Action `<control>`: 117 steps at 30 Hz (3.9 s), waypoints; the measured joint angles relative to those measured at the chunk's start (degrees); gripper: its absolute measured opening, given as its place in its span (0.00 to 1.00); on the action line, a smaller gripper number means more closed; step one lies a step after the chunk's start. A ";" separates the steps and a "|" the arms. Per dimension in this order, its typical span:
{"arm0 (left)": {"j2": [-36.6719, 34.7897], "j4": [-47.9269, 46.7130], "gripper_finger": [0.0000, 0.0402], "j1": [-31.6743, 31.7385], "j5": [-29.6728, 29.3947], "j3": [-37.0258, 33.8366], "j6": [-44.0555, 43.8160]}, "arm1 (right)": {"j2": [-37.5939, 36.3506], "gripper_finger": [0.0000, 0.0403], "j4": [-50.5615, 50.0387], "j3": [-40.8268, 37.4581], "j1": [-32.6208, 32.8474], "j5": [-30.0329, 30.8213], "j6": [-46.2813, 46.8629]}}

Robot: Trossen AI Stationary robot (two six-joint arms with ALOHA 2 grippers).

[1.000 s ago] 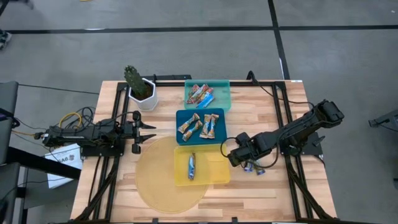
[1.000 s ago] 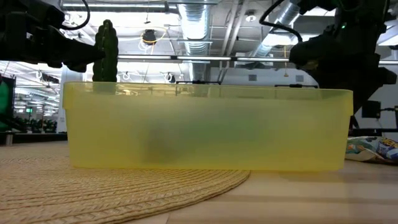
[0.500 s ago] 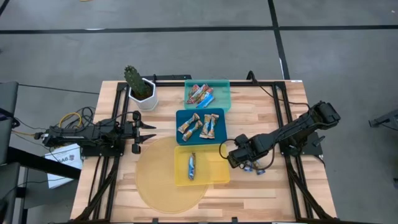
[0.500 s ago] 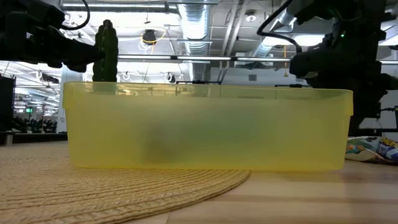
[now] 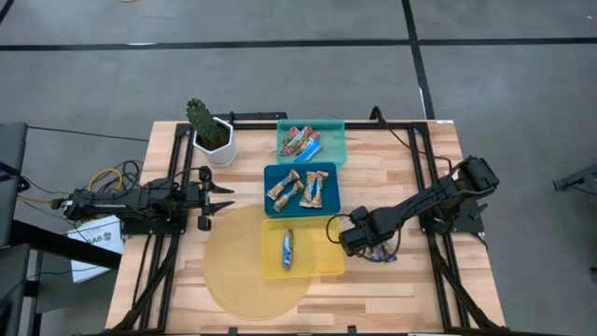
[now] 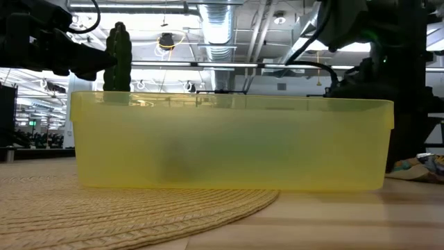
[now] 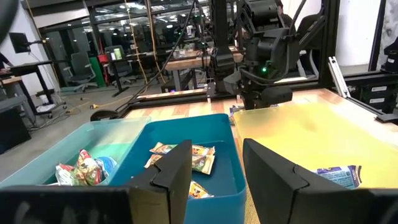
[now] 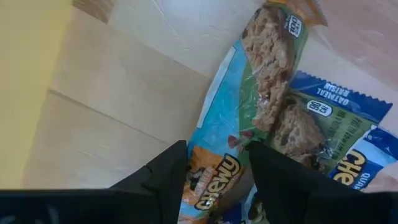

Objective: Pick and place Granola Bars by type
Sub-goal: Put the yellow granola bar into the blue bin

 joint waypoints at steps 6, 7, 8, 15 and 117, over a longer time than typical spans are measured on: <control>0.00 0.02 0.34 0.01 -0.01 0.00 -0.10 | 0.70 0.41 -0.17 0.04 -0.11 0.02 0.00; 0.00 0.00 0.34 0.01 -0.01 0.00 -0.16 | 0.73 0.40 -0.17 0.04 -0.11 0.02 0.03; 0.00 0.00 0.34 -0.01 -0.01 0.00 -0.25 | 0.86 0.39 -0.17 0.06 -0.11 0.03 0.07; 0.02 0.01 0.34 -0.01 -0.01 -0.01 -0.21 | 0.90 0.23 -0.35 0.07 -0.11 0.42 0.51; 0.76 0.02 0.34 0.01 -0.04 0.00 -0.09 | -1.90 0.40 11.12 -6.42 -3.13 7.34 -20.57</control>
